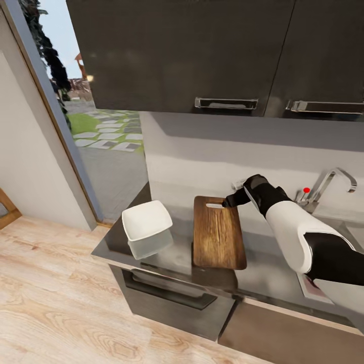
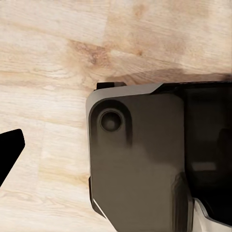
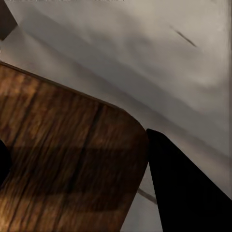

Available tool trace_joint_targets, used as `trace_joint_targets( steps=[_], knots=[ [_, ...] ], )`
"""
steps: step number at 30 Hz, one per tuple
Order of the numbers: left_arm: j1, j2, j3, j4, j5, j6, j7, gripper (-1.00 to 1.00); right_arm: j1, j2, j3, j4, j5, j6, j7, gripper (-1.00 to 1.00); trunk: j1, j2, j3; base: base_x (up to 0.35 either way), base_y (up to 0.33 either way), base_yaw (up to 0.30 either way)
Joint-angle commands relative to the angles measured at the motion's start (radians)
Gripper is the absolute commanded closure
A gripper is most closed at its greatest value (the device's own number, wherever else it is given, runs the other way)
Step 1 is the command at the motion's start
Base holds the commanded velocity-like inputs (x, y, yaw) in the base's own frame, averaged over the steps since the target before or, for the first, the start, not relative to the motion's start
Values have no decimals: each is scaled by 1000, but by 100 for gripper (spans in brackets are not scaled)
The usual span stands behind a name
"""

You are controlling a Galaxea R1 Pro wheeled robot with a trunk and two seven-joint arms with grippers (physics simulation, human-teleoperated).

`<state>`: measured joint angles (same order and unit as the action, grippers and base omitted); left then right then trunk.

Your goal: In the kitchen, take the Vidalia onion out of the sink, dice it on the chopping board with the paring knife, put the diced onion into the bowl on the countertop, then place both the paring knife and the chopping board into the sink.

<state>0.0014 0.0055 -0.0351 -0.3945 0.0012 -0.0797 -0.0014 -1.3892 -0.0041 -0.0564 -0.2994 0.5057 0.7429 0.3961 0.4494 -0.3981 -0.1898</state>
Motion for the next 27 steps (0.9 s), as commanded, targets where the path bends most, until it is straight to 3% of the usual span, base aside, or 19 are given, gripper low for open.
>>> trace_joint_targets(
  steps=[1,4,9,19,27],
  knots=[
    [0,1,-3,-1,0,-2,0,-100,-1,0,-14,-1,8,4,6,100,1,-2,-2,0,0,0],
    [0,1,-3,-1,0,-2,0,-100,-1,0,-58,-1,8,4,-25,100,1,-2,-2,0,0,0],
    [0,1,-3,-1,0,-2,0,-100,-1,1,-87,1,7,2,-100,100,1,-2,-2,0,0,0],
    [0,1,-3,-1,0,-2,0,-100,-1,3,-95,18,7,0,-123,100,1,-2,11,0,0,-35],
    [0,1,-3,4,0,-2,0,-100,-1,1,-96,26,7,0,-123,100,1,-2,21,0,0,-195]
  ],
)
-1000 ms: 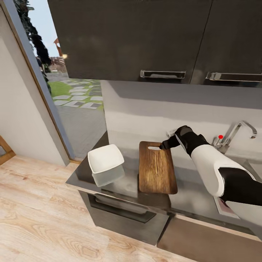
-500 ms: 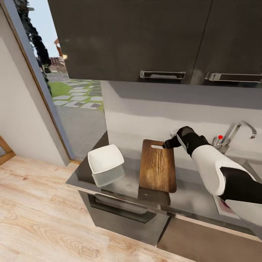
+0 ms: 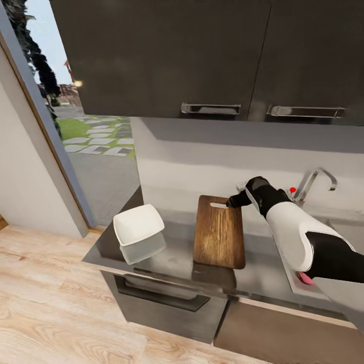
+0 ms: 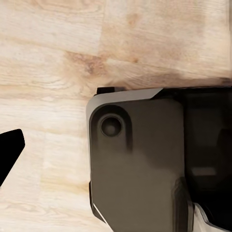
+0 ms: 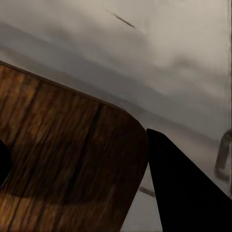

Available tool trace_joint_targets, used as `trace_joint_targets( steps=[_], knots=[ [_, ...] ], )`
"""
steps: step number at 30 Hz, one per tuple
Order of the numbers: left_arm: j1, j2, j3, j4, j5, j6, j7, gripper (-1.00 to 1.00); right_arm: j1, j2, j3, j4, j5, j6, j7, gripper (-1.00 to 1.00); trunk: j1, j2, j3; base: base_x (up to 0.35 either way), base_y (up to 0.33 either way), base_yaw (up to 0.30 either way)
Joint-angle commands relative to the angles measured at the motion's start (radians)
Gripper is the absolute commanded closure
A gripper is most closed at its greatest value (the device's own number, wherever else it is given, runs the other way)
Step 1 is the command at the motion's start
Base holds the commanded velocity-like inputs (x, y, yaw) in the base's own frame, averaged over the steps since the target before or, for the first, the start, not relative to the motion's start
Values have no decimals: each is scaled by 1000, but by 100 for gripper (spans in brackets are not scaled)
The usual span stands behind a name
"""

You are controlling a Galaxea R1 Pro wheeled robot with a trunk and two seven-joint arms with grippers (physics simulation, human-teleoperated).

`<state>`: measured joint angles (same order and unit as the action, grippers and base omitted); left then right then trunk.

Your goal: In the kitchen, take the Vidalia onion out of the sink, dice it on the chopping board with the paring knife, put the diced onion into the bowl on the countertop, then place both the paring knife and the chopping board into the sink.

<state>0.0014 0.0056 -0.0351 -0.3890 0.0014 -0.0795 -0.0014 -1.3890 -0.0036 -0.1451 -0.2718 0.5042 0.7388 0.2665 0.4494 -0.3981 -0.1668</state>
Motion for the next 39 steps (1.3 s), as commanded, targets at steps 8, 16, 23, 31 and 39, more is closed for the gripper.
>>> trace_joint_targets(
  steps=[8,16,23,31,39],
  knots=[
    [0,-2,-3,-1,1,-2,0,-100,-1,1,-56,12,8,4,5,100,1,-2,8,0,74,-223],
    [0,-2,-3,-1,0,-2,0,-100,-1,3,-63,19,8,4,-1,100,1,-2,18,0,260,-224],
    [0,-2,-3,-1,0,-2,0,-100,-1,0,-65,24,8,2,-1,100,1,-2,23,0,182,-117],
    [0,-3,-3,-1,0,-2,0,-100,-1,-15,-225,15,4,-28,-151,100,1,-2,23,0,12,-7],
    [0,-3,-3,1,1,-2,0,-100,-1,-9,-515,11,1,-119,-559,100,1,-2,23,0,0,0]
  ],
)
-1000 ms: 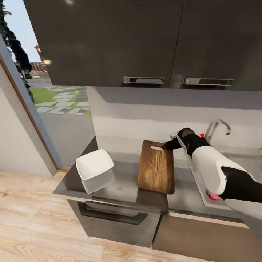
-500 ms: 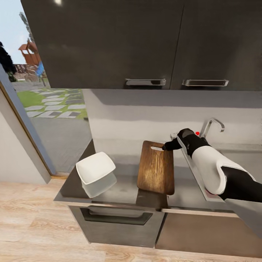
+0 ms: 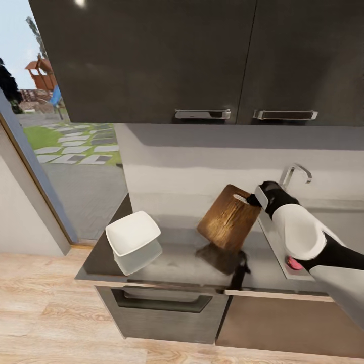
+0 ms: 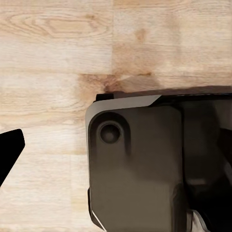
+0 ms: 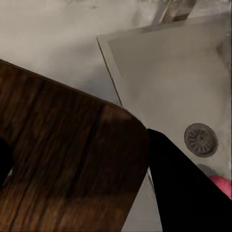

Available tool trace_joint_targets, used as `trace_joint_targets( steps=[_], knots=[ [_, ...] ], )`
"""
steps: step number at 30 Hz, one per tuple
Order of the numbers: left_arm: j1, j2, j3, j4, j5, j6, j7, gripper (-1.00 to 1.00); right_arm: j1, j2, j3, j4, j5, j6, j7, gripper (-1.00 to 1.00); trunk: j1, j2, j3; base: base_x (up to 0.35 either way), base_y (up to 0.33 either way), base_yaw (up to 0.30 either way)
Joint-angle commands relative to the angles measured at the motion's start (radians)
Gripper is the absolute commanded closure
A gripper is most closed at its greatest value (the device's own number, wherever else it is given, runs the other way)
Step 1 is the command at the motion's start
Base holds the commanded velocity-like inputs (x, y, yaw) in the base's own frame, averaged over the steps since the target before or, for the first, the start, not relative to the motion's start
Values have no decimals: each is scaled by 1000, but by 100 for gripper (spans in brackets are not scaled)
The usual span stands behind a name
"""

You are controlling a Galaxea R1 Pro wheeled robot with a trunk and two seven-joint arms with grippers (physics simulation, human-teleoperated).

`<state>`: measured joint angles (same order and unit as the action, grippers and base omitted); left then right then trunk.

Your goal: In the kitchen, take the Vidalia onion out of the sink, dice it on the chopping board with the paring knife, put the diced onion into the bowl on the countertop, then place both the paring knife and the chopping board into the sink.

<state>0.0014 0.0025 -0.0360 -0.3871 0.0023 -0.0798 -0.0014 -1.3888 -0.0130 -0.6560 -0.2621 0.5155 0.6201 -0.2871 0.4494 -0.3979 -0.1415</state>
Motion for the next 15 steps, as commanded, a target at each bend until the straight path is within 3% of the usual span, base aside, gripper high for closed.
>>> trace_joint_targets(
  steps=[1,4,7,8,9,11,15],
  knots=[
    [0,1,-2,2,0,-1,0,-100,-1,3,-42,7,-11,-36,-102,100,1,-2,-2,0,0,0],
    [0,1,-1,8,-1,-1,0,-100,-1,4,-56,11,-18,-48,-167,100,1,-2,-2,0,0,0],
    [0,1,-1,10,-1,-1,0,-100,-1,4,-61,14,-51,-51,-205,100,1,-2,-2,0,0,0],
    [0,1,-2,11,-1,-1,0,-100,-1,3,-63,14,-91,-51,-235,100,1,-2,-2,0,0,0],
    [0,1,-2,11,-1,-1,0,-100,-1,3,-63,14,-105,-51,-246,100,1,-2,-2,0,0,0],
    [0,1,-2,11,-1,-1,0,-100,-1,2,-64,14,-186,-53,-303,100,1,-2,-2,0,0,0],
    [0,1,-2,11,-1,-1,0,-100,-1,2,-65,16,-390,-66,-425,100,1,-2,-2,0,0,0]
  ],
)
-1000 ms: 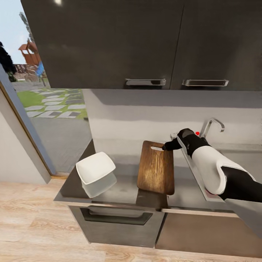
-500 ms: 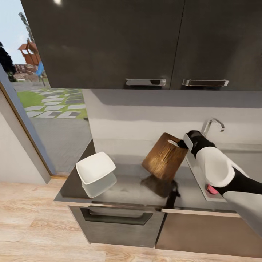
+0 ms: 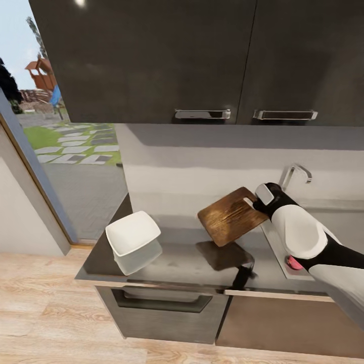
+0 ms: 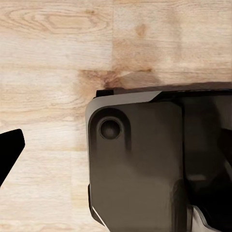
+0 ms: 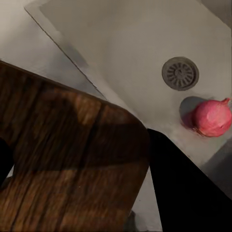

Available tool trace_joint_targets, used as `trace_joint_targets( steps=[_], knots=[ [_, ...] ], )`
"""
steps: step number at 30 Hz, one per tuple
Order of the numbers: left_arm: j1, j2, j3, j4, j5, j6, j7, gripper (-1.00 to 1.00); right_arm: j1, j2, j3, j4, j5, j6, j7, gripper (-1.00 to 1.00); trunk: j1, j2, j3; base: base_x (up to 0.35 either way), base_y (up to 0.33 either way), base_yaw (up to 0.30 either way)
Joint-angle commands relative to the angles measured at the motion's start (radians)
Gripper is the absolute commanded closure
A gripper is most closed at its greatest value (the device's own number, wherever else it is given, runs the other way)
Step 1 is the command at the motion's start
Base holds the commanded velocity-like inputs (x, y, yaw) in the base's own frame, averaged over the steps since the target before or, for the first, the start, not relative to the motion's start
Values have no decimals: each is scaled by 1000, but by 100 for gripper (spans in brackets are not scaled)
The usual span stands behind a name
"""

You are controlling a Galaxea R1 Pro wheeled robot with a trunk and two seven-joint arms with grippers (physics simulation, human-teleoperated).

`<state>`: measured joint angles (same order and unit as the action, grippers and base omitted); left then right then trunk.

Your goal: In the kitchen, take the Vidalia onion out of the sink, dice it on the chopping board with the paring knife, put the diced onion into the bowl on the countertop, then place both the paring knife and the chopping board into the sink.

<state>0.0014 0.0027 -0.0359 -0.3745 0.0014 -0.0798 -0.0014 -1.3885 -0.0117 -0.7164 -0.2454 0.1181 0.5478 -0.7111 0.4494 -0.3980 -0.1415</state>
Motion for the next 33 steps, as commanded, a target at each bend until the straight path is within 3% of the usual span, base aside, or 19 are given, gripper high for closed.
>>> trace_joint_targets(
  steps=[1,4,8,14,18,20,33],
  knots=[
    [0,0,-2,-1,0,-2,0,-100,-1,1,-4,0,-20,-2,-20,100,1,-2,-2,0,0,0],
    [0,0,-2,-1,0,-2,0,-100,-1,2,-4,5,-133,-74,-118,100,1,-2,-2,0,0,0],
    [0,0,-2,-1,0,-2,0,-100,-1,1,-5,38,-174,-120,-162,100,1,-2,-2,0,0,0],
    [0,2,-2,-1,0,-2,0,-100,18,0,-5,82,-192,-205,-192,100,1,-2,-2,0,0,0],
    [0,2,-2,-1,0,-2,0,-100,62,1,-5,104,-304,-240,-198,100,1,-2,-2,-1,0,0],
    [0,1,-2,-1,0,-2,0,-100,73,0,-4,106,-336,-242,-198,100,1,-2,-2,-35,0,0],
    [0,0,-2,-1,0,-2,0,-100,97,1,-4,107,-360,-245,-194,100,1,-2,-2,-99,66,0]
  ],
)
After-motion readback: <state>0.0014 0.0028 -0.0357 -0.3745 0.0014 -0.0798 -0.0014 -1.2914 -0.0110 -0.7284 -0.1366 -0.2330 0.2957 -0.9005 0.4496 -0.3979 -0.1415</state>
